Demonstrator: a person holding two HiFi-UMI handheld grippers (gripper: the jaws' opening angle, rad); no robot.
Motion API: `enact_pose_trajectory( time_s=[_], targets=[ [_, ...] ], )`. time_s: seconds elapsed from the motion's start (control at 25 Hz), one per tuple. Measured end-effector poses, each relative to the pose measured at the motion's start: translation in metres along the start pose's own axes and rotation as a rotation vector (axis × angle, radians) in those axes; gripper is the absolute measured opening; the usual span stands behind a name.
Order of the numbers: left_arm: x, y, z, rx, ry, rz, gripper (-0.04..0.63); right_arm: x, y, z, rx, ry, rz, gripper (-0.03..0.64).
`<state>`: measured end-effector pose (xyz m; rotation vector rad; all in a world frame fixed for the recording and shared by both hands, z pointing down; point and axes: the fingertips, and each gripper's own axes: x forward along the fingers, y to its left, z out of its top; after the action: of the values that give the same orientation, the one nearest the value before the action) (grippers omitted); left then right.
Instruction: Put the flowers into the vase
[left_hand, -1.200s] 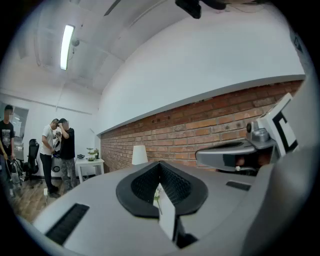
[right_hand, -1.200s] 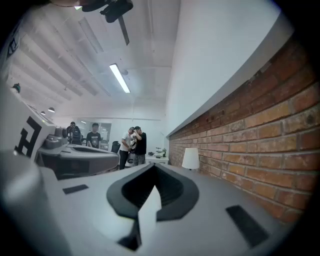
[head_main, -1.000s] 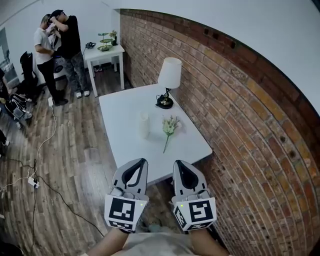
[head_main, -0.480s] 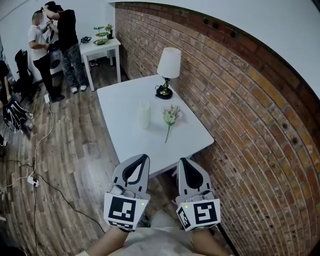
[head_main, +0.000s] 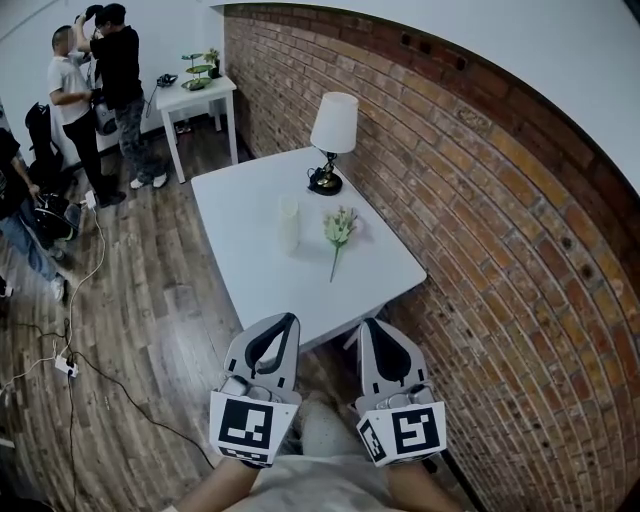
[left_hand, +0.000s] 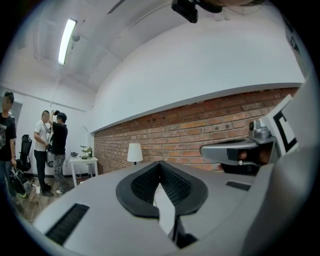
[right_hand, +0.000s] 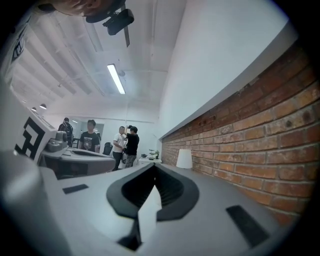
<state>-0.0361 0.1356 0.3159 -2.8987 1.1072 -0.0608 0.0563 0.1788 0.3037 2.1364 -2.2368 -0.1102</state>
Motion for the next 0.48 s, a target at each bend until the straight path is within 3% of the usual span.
enact_pose_trajectory(
  time_s=[0.48],
  targets=[
    [0.048,0.024,0.001,0.025,0.007,0.024,0.009,0.055,-0.024,-0.012,0.037,-0.005,0.022,0.006]
  ],
)
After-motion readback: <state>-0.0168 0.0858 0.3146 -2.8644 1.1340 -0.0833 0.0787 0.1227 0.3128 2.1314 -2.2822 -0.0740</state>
